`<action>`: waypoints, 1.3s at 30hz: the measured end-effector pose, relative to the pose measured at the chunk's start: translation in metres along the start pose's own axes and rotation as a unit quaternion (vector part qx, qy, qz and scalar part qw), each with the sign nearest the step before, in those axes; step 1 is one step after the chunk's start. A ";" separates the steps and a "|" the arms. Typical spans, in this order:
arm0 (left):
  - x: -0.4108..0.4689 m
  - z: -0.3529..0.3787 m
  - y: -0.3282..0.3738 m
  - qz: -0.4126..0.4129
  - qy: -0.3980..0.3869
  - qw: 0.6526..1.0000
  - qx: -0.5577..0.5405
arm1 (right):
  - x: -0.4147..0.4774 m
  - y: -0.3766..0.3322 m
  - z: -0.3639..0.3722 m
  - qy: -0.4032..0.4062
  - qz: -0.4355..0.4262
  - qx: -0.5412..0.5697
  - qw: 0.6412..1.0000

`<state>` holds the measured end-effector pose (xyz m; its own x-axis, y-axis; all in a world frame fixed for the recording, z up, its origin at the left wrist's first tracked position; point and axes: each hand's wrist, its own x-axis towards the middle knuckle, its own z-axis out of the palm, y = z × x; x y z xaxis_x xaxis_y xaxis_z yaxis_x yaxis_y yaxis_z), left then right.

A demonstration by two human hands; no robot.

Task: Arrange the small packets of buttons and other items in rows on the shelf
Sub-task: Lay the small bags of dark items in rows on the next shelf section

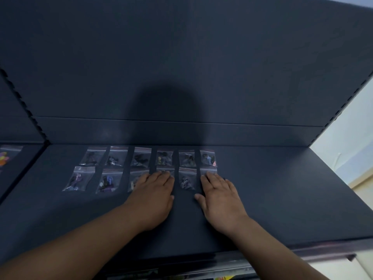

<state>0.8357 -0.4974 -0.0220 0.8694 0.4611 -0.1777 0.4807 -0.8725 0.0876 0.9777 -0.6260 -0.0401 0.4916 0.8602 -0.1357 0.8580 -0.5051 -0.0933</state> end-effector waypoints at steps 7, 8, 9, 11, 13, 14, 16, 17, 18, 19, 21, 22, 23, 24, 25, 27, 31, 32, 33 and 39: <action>-0.005 -0.004 -0.001 -0.002 0.013 1.000 -0.026 | 0.001 -0.006 -0.011 0.028 -0.005 0.029 0.999; -0.006 -0.004 -0.001 -0.001 0.015 0.999 -0.029 | 0.003 -0.009 -0.013 0.033 -0.006 0.032 0.999; -0.007 -0.004 -0.002 0.001 0.015 0.999 -0.031 | 0.005 -0.012 -0.015 0.036 -0.009 0.033 0.999; -0.008 -0.003 -0.002 0.004 0.016 0.999 -0.030 | 0.010 -0.018 -0.019 0.045 -0.015 0.028 0.998; -0.010 -0.004 -0.002 0.006 0.024 0.999 -0.033 | 0.015 -0.024 -0.022 0.050 -0.024 0.021 0.998; -0.011 -0.004 -0.002 0.008 0.031 0.999 -0.037 | 0.017 -0.028 -0.023 0.049 -0.029 0.021 0.998; -0.014 -0.007 -0.004 0.010 0.048 0.998 -0.047 | 0.021 -0.034 -0.025 0.050 -0.037 0.023 0.998; -0.016 -0.008 -0.006 0.009 0.059 0.997 -0.050 | 0.021 -0.037 -0.027 0.053 -0.039 0.024 0.998; -0.019 -0.010 -0.008 0.006 0.068 0.996 -0.052 | 0.022 -0.041 -0.028 0.056 -0.042 0.022 0.997; -0.023 -0.013 -0.012 0.002 0.076 0.996 -0.052 | 0.021 -0.046 -0.030 0.061 -0.046 0.019 0.997; -0.031 -0.018 -0.021 -0.012 0.092 0.994 -0.055 | 0.020 -0.058 -0.032 0.071 -0.058 0.018 0.996; -0.037 -0.021 -0.027 -0.022 0.101 0.993 -0.057 | 0.020 -0.065 -0.032 0.077 -0.067 0.020 0.995; -0.044 -0.024 -0.034 -0.036 0.112 0.991 -0.056 | 0.019 -0.074 -0.033 0.084 -0.078 0.018 0.993; -0.053 -0.027 -0.042 -0.050 0.126 0.989 -0.053 | 0.018 -0.083 -0.034 0.091 -0.089 0.014 0.992; -0.063 -0.030 -0.051 -0.065 0.139 0.987 -0.048 | 0.016 -0.095 -0.035 0.099 -0.101 0.009 0.990; -0.088 -0.034 -0.072 -0.098 0.154 0.983 -0.034 | 0.013 -0.123 -0.038 0.102 -0.121 0.004 0.987; -0.152 -0.036 -0.124 -0.171 0.154 0.973 0.003 | 0.001 -0.196 -0.041 0.095 -0.177 0.001 0.980; -0.172 -0.036 -0.138 -0.186 0.159 0.970 0.000 | -0.004 -0.217 -0.040 0.092 -0.193 -0.001 0.977; -0.193 -0.035 -0.150 -0.200 0.164 0.966 -0.007 | -0.010 -0.238 -0.040 0.087 -0.209 -0.002 0.974; -0.323 -0.029 -0.219 -0.280 0.181 0.943 -0.010 | -0.054 -0.373 -0.032 0.061 -0.292 0.006 0.954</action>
<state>0.4527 -0.4511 0.0442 0.4597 0.8763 0.1441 0.8745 -0.4750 0.0983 0.6360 -0.4816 0.0334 -0.0563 0.9967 0.0582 0.9894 0.0635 -0.1304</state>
